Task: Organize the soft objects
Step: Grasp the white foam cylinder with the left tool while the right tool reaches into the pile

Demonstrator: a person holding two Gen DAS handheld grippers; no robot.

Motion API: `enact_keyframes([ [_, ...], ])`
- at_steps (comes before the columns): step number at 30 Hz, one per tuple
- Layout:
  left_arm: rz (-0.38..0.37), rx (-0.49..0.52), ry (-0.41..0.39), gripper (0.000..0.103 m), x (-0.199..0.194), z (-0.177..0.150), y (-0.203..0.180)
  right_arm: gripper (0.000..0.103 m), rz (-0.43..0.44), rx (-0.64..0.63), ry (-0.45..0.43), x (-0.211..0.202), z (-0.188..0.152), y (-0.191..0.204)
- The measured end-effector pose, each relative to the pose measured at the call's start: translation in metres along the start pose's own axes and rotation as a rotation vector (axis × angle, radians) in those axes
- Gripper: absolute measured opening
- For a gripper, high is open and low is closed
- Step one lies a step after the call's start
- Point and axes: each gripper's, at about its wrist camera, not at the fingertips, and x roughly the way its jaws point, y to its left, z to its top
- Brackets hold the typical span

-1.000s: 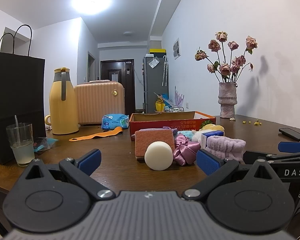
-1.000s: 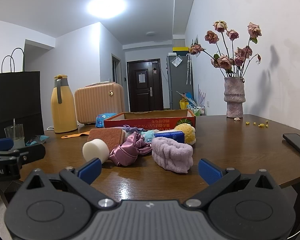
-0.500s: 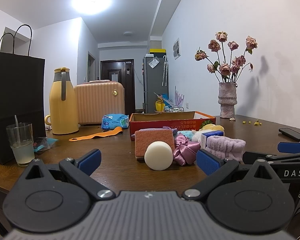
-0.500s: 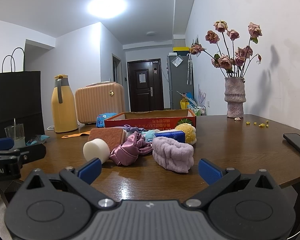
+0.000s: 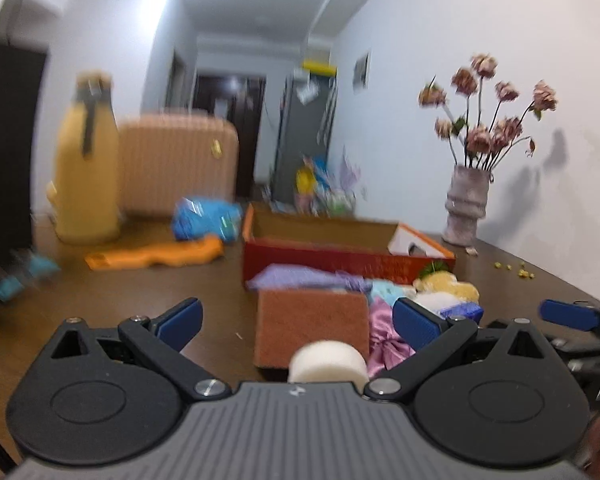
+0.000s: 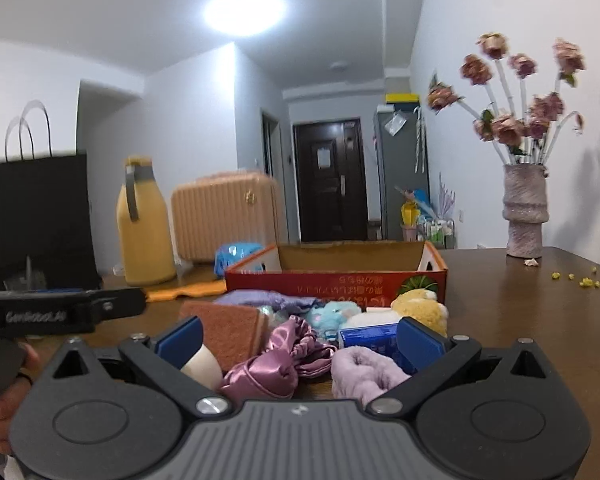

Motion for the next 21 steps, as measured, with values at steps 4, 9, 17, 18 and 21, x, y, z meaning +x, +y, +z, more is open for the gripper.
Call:
enact_keyframes([
  [4, -0.027, 0.009, 0.094, 0.086, 0.03, -0.004, 0.007, 0.079, 0.04, -0.022, 0.051, 0.028, 0.0, 0.008],
  [9, -0.109, -0.032, 0.19, 0.063, 0.045, -0.017, 0.017, 0.043, 0.054, -0.011, 0.131, 0.054, -0.009, 0.01],
  [17, -0.164, -0.071, 0.208, 0.057, 0.007, -0.039, 0.021, 0.041, 0.072, -0.081, 0.139, 0.057, -0.019, 0.021],
  [18, -0.161, -0.064, 0.209, 0.058, 0.005, -0.041, 0.02, 0.041, 0.075, -0.089, 0.139, 0.055, -0.02, 0.022],
  [21, -0.13, -0.009, 0.213, 0.068, 0.006, -0.046, 0.012, 0.042, 0.089, -0.089, 0.142, 0.049, -0.022, 0.024],
])
